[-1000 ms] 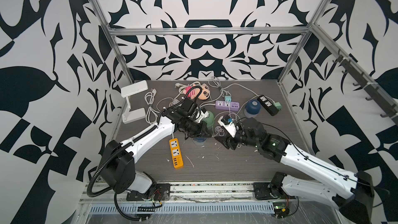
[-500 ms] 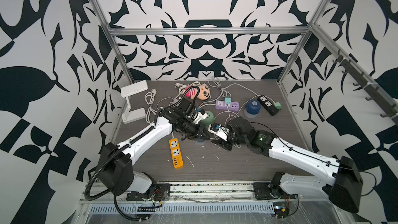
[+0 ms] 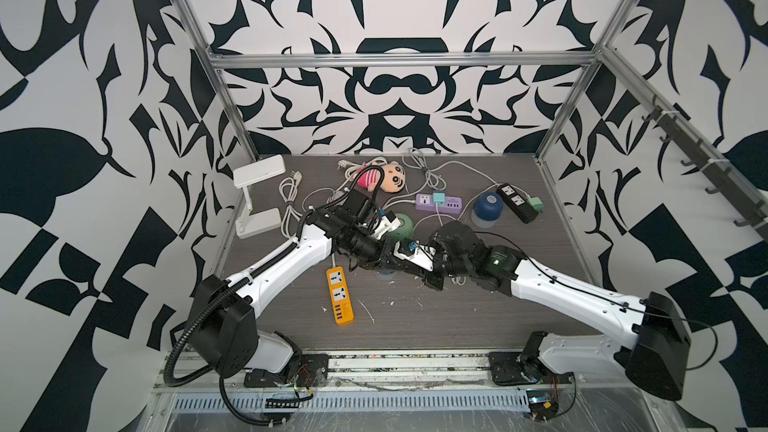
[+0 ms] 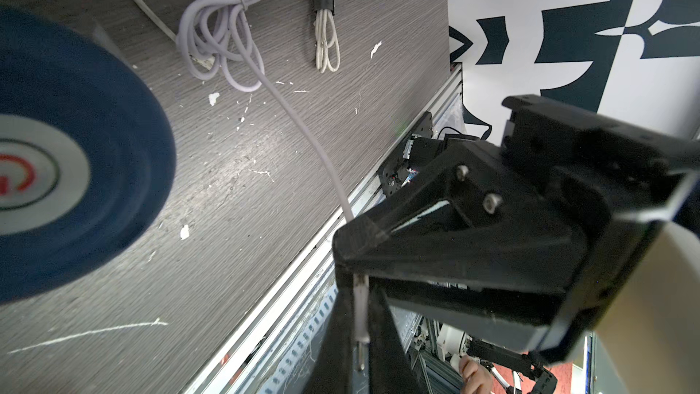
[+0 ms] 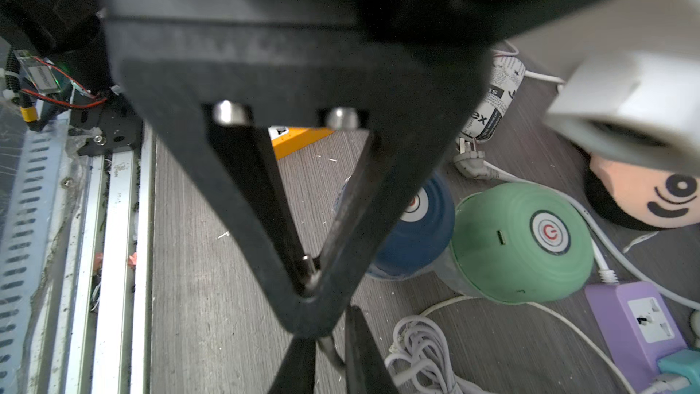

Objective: Charge the cordless meat grinders
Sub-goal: Adjust the charging cable.

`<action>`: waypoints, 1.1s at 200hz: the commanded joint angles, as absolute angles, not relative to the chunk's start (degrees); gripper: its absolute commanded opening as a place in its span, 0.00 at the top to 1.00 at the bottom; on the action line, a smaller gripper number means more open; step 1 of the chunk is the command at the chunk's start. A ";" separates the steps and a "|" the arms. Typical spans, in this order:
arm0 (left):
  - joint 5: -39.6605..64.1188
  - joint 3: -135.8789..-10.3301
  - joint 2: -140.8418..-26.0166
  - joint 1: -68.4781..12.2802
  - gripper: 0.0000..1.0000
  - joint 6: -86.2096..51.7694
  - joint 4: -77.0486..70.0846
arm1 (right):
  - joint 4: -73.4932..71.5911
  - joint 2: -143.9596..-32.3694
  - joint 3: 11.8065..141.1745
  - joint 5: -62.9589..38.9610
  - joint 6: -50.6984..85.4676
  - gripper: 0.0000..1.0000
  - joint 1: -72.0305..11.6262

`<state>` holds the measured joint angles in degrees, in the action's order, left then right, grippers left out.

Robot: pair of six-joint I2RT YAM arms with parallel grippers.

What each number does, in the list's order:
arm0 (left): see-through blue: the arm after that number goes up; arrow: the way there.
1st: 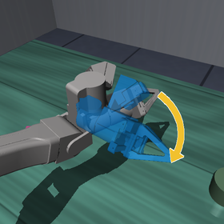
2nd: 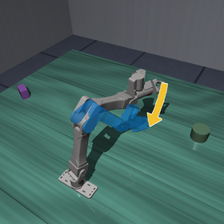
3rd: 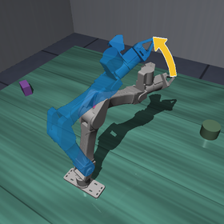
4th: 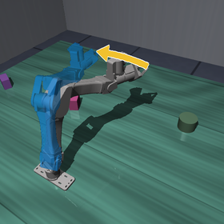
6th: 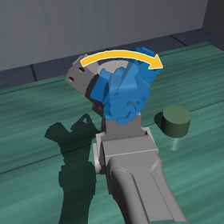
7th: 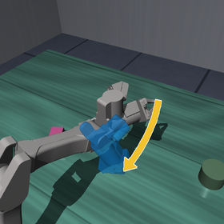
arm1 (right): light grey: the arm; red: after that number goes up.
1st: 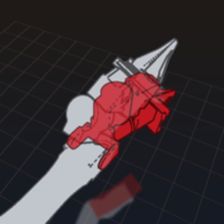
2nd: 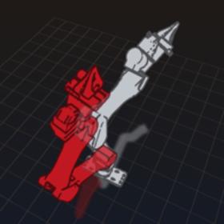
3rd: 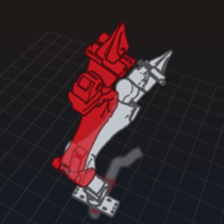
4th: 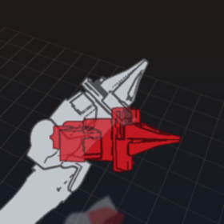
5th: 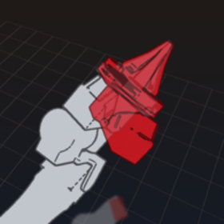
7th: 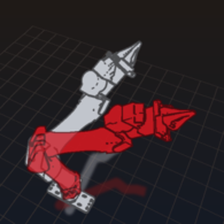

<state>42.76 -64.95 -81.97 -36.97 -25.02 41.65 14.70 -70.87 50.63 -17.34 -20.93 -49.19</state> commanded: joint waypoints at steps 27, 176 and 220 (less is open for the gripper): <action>45.35 -63.46 -81.31 -37.00 1.00 -23.99 43.87 | 12.66 -69.87 53.26 -18.63 -20.00 0.94 -49.18; 22.67 -52.98 -61.15 -23.12 0.02 -31.81 21.82 | 17.52 -68.50 51.24 -5.82 5.42 1.00 -42.22; 17.73 -54.09 -64.38 -22.50 0.01 -31.03 21.26 | 24.50 -68.93 52.30 7.38 9.80 1.00 -36.54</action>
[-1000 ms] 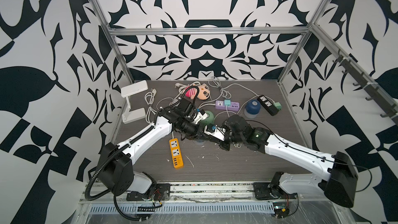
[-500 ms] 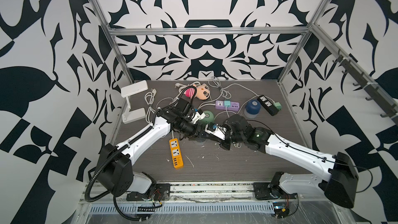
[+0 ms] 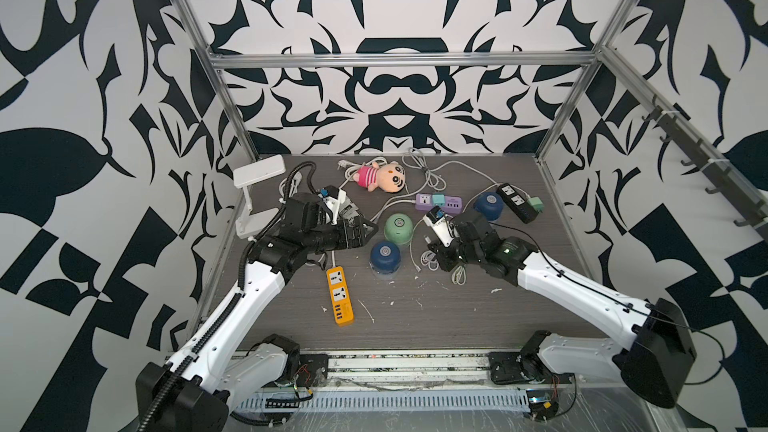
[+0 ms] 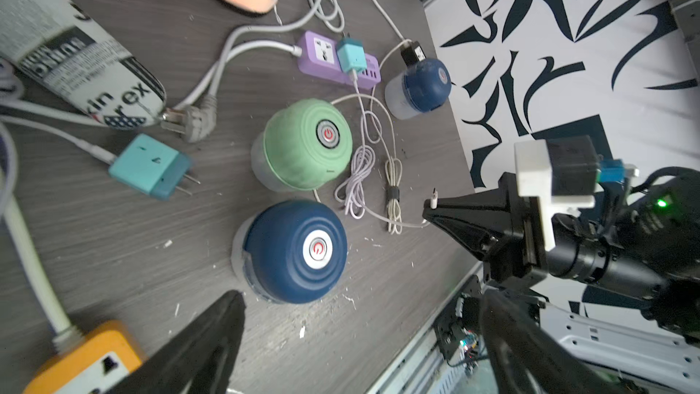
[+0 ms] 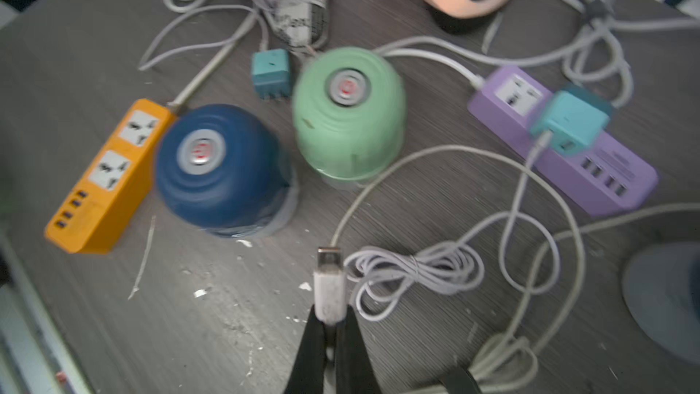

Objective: Charge the cordless meat grinders
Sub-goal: Adjust the charging cable, then move the cordless meat grinder to the center of the board.

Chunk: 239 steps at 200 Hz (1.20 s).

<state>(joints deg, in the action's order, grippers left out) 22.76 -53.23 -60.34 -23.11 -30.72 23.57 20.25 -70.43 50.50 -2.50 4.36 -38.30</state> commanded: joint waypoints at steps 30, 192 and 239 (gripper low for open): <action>18.14 -56.21 -74.56 -22.33 0.01 -31.09 25.33 | 25.09 -68.15 52.16 8.89 11.85 1.00 -33.80; 24.03 -49.94 -86.41 -28.12 0.01 -38.32 7.12 | 17.73 -75.98 48.36 -3.86 22.46 1.00 -34.01; 24.52 -46.02 -81.79 -31.43 0.01 -40.77 7.76 | 17.43 -76.20 48.15 -3.43 22.50 1.00 -34.09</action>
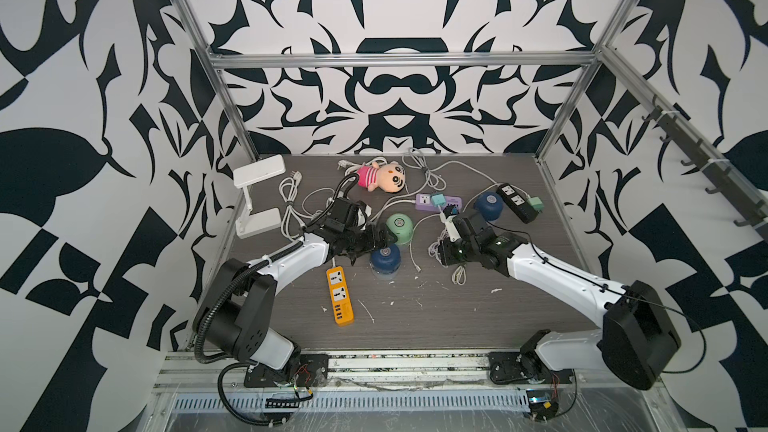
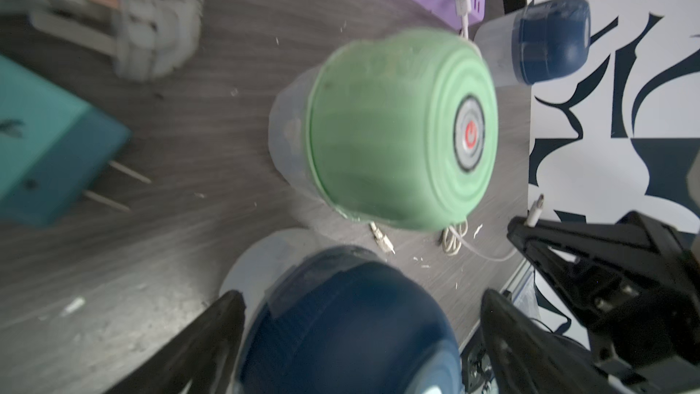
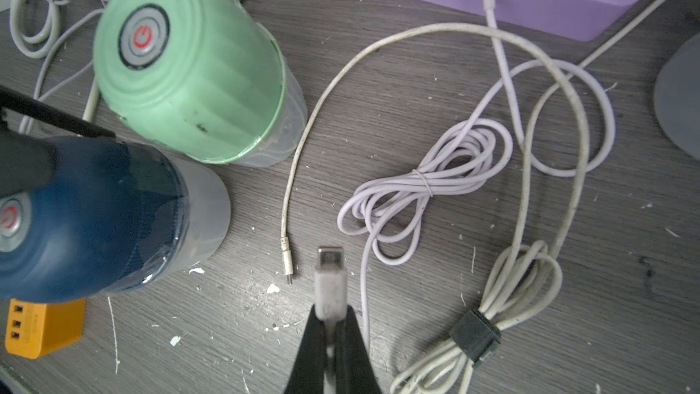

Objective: Charge the cordless meat grinders
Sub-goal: Move the cordless meat grinder to the center of the board.

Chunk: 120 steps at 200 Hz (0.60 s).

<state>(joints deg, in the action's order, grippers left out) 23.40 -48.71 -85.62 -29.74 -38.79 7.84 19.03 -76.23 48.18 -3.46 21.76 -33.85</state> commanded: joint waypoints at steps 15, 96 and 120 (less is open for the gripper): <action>24.51 -44.27 -79.64 -32.53 0.01 -42.42 7.19 | 17.31 -76.51 48.29 -3.34 22.37 1.00 -34.06; 18.39 -38.15 -69.34 -37.62 0.01 -46.33 4.88 | 16.61 -79.94 50.36 -5.88 21.82 1.00 -34.00; 11.37 -37.28 -66.49 -37.62 0.01 -40.63 8.58 | 17.12 -80.84 50.92 -6.72 21.36 1.00 -34.11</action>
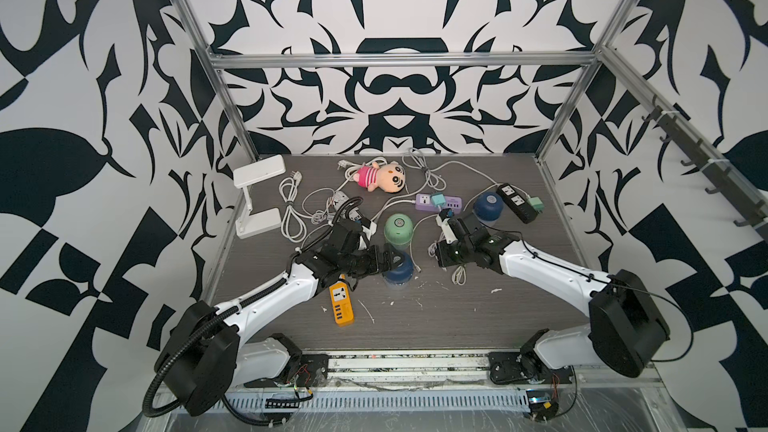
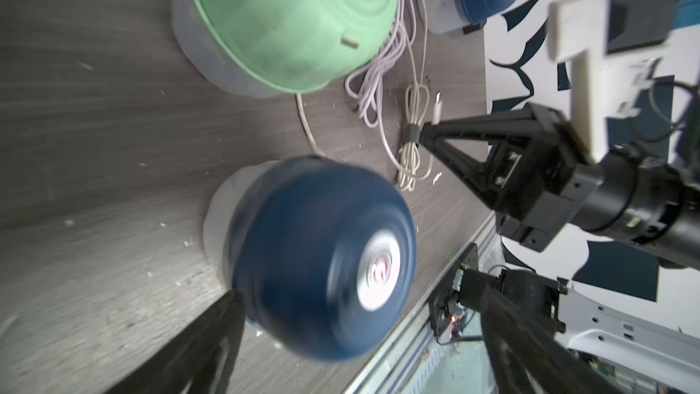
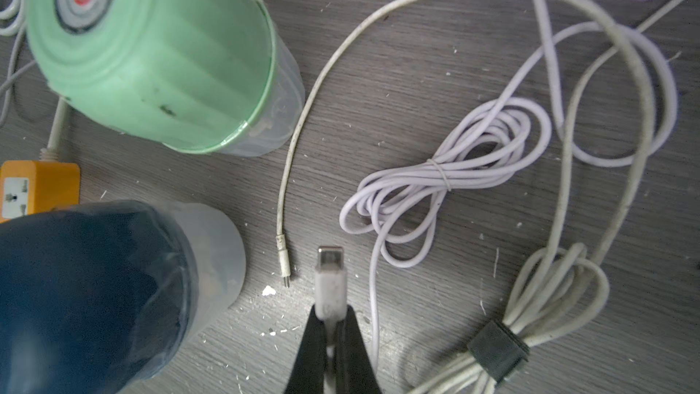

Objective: Charge the cordless meat grinders
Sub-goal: Move the cordless meat grinder to the center of the board, then pick up the cordless meat grinder at the center of the board.

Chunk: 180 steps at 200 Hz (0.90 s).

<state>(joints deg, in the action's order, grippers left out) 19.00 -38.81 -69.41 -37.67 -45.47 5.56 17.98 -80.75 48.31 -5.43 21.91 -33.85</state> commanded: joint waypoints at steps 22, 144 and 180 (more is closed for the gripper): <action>7.08 -34.38 -62.90 -37.69 0.01 -36.63 7.37 | 17.40 -81.33 51.24 -7.16 21.19 1.00 -34.27; -14.08 -21.26 -50.21 -53.53 0.01 -34.20 -6.37 | 13.62 -87.70 52.18 -7.14 25.09 1.00 -41.82; -17.23 -22.01 -44.59 -53.46 0.00 -32.09 -0.90 | 11.66 -88.38 51.15 -6.60 27.19 1.00 -46.22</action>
<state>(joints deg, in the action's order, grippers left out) -12.97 -21.10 -47.20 -53.39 -33.15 -4.47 14.20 -88.58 51.18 -7.27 24.84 -43.92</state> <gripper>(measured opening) 0.994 0.063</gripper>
